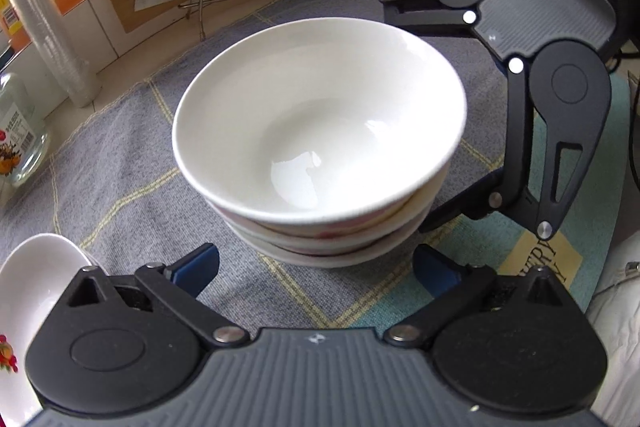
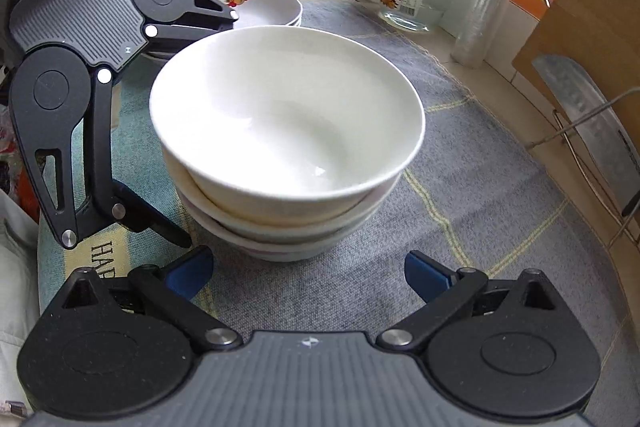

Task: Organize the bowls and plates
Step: 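Grip the nested bowl stack rim with both grippers from opposite sides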

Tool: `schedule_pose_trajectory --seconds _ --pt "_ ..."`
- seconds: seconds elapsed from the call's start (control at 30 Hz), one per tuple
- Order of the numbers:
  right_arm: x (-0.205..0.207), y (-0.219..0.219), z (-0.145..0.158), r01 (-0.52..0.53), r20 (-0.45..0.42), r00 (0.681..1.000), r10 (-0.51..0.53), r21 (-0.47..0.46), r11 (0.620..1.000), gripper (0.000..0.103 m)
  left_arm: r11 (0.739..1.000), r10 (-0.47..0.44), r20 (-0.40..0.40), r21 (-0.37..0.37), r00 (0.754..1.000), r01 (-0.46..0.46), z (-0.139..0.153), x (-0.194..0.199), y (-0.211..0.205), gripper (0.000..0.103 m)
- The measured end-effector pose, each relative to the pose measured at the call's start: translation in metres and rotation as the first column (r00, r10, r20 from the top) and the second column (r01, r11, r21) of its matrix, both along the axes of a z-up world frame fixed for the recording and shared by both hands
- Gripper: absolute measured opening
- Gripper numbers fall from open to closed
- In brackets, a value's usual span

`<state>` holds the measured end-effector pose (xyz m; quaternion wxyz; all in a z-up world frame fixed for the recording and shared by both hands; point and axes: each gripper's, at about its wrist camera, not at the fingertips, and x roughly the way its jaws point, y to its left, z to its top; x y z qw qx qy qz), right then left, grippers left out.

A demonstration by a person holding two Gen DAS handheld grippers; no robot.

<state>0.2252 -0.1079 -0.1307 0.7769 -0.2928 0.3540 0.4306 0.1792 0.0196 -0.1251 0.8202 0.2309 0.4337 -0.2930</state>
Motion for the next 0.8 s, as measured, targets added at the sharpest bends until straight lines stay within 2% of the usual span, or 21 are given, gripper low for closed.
schedule_pose_trajectory --seconds 0.17,0.27,0.3,0.57,0.8 --pt "0.007 0.012 0.002 -0.082 0.004 0.997 0.082 -0.026 0.996 0.096 0.993 -0.107 0.03 0.062 0.994 0.105 0.002 0.003 -0.001 0.098" --pt "0.007 0.015 0.002 -0.115 -0.005 0.993 0.114 -0.033 0.993 0.091 0.987 -0.145 0.014 0.067 0.989 0.144 0.002 0.009 0.001 0.088" --pt "0.007 0.016 0.003 -0.124 -0.011 0.992 0.123 -0.035 0.992 0.09 0.986 -0.156 0.01 0.065 0.988 0.155 0.002 0.011 0.002 0.085" --pt "0.008 0.019 0.006 -0.163 -0.035 0.986 0.161 -0.043 0.986 0.089 0.969 -0.246 -0.008 0.004 0.969 0.246 0.005 0.024 0.007 0.085" --pt "0.006 0.021 0.007 -0.162 -0.051 0.986 0.159 -0.046 0.986 0.087 0.961 -0.274 -0.025 -0.036 0.961 0.273 0.005 0.03 0.008 0.081"
